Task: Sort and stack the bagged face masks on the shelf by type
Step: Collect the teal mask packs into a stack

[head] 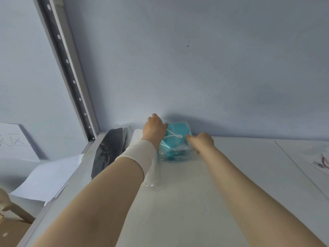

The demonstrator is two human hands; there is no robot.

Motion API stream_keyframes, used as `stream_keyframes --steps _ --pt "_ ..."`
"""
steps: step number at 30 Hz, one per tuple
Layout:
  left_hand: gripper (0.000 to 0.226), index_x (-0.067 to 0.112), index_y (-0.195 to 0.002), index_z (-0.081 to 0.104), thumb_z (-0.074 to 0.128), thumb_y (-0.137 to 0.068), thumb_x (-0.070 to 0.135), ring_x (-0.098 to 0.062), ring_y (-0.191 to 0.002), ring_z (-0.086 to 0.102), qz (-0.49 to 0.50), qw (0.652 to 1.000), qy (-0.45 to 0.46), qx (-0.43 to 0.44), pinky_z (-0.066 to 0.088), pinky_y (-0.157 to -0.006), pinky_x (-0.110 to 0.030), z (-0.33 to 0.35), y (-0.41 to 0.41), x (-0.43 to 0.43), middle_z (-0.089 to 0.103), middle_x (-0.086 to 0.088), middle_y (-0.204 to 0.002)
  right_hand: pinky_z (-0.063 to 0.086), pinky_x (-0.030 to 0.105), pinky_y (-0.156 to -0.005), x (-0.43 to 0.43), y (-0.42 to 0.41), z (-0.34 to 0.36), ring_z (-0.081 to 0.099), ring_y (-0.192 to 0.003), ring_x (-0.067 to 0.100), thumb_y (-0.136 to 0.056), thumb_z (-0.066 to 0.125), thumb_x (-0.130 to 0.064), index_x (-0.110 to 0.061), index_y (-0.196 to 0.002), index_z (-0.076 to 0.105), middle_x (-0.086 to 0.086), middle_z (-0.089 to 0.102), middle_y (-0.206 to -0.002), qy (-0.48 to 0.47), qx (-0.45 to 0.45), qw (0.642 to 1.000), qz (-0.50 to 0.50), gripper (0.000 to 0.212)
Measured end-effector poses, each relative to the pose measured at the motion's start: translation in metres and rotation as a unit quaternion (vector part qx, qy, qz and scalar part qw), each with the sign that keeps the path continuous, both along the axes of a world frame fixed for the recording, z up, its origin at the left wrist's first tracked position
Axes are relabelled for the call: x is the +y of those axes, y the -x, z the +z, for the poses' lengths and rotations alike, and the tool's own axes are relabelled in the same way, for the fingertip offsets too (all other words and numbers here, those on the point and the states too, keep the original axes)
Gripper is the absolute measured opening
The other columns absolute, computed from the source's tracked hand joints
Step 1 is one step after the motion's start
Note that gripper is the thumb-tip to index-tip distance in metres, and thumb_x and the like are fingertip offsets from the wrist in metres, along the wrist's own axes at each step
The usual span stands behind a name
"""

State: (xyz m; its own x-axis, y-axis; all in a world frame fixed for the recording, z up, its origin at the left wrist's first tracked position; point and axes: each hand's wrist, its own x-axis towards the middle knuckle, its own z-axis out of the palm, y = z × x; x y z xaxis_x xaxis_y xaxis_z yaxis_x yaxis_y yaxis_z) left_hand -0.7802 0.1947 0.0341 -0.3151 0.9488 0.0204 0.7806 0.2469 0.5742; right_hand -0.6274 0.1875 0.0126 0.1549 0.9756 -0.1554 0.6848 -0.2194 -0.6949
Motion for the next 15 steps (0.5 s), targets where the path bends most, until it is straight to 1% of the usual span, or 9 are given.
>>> stream_keyframes --steps 2,3,5,7,9,10,12,14,15 --pt "0.041 0.005 -0.129 0.041 0.048 -0.097 0.03 -0.031 -0.122 0.045 -0.015 0.994 -0.045 0.101 0.041 -0.094 -0.038 0.007 -0.004 -0.005 0.047 -0.014 -0.13 0.047 0.036 -0.086 0.002 -0.009 0.007 0.058 -0.109 0.035 -0.091 0.049 -0.044 0.0 -0.116 0.058 0.018 0.061 -0.119 -0.01 -0.004 1.0 -0.018 0.052" --pt "0.04 0.008 -0.132 0.041 0.046 -0.097 0.028 -0.029 -0.123 0.042 -0.025 0.987 -0.076 0.14 0.039 -0.095 -0.036 0.012 -0.004 -0.007 0.045 -0.012 -0.132 0.045 0.036 -0.089 0.003 -0.013 0.012 0.055 -0.114 0.035 -0.092 0.046 -0.046 0.0 -0.12 0.055 0.018 0.058 -0.123 -0.018 -0.024 0.999 -0.028 0.055" --pt "0.04 0.012 -0.137 0.039 0.043 -0.098 0.024 -0.026 -0.127 0.038 -0.075 0.971 -0.116 0.193 0.034 -0.101 -0.034 0.017 -0.016 -0.008 0.043 -0.009 -0.137 0.042 0.038 -0.094 0.0 -0.029 0.016 0.049 -0.12 0.035 -0.093 0.044 -0.046 0.0 -0.125 0.048 0.019 0.052 -0.129 -0.046 -0.107 0.993 -0.036 0.056" --pt "0.042 0.015 -0.139 0.038 0.04 -0.098 0.023 -0.024 -0.13 0.036 -0.148 0.951 -0.132 0.237 0.027 -0.106 -0.032 0.018 -0.037 -0.011 0.041 -0.006 -0.141 0.039 0.04 -0.096 -0.007 -0.049 0.016 0.045 -0.121 0.035 -0.095 0.043 -0.043 -0.002 -0.125 0.046 0.018 0.048 -0.128 -0.084 -0.218 0.972 -0.005 0.05" --pt "0.044 0.017 -0.141 0.036 0.039 -0.098 0.022 -0.023 -0.133 0.034 -0.212 0.93 -0.136 0.269 0.021 -0.108 -0.03 0.016 -0.073 -0.013 0.04 -0.004 -0.143 0.037 0.04 -0.094 -0.015 -0.081 0.015 0.044 -0.118 0.034 -0.095 0.042 -0.036 -0.005 -0.122 0.047 0.016 0.048 -0.125 -0.114 -0.3 0.946 0.032 0.042" --pt "0.045 0.018 -0.142 0.035 0.039 -0.097 0.022 -0.022 -0.135 0.033 -0.233 0.923 -0.136 0.275 0.02 -0.109 -0.029 0.015 -0.092 -0.014 0.039 -0.003 -0.145 0.036 0.039 -0.095 -0.019 -0.099 0.013 0.043 -0.12 0.033 -0.095 0.042 -0.035 -0.006 -0.123 0.046 0.015 0.048 -0.126 -0.122 -0.329 0.935 0.045 0.041" --pt "0.046 0.017 -0.143 0.033 0.039 -0.098 0.022 -0.022 -0.138 0.029 -0.262 0.914 -0.129 0.28 0.017 -0.111 -0.029 0.013 -0.134 -0.018 0.037 -0.003 -0.147 0.03 0.041 -0.104 -0.027 -0.138 0.008 0.035 -0.13 0.033 -0.095 0.041 -0.037 -0.007 -0.133 0.039 0.015 0.044 -0.135 -0.123 -0.375 0.917 0.065 0.049" --pt "0.047 0.017 -0.144 0.03 0.038 -0.098 0.024 -0.021 -0.14 0.026 -0.283 0.908 -0.121 0.284 0.015 -0.113 -0.029 0.012 -0.179 -0.023 0.034 -0.003 -0.149 0.02 0.043 -0.113 -0.037 -0.183 0.006 0.021 -0.139 0.033 -0.096 0.039 -0.039 -0.009 -0.143 0.027 0.014 0.033 -0.146 -0.111 -0.399 0.907 0.071 0.057" --pt "0.047 0.016 -0.144 0.03 0.038 -0.099 0.025 -0.021 -0.141 0.025 -0.291 0.906 -0.119 0.283 0.014 -0.113 -0.03 0.011 -0.205 -0.026 0.034 -0.003 -0.149 0.016 0.044 -0.115 -0.042 -0.208 0.006 0.016 -0.142 0.033 -0.096 0.038 -0.04 -0.009 -0.145 0.023 0.013 0.028 -0.15 -0.105 -0.406 0.905 0.068 0.059"
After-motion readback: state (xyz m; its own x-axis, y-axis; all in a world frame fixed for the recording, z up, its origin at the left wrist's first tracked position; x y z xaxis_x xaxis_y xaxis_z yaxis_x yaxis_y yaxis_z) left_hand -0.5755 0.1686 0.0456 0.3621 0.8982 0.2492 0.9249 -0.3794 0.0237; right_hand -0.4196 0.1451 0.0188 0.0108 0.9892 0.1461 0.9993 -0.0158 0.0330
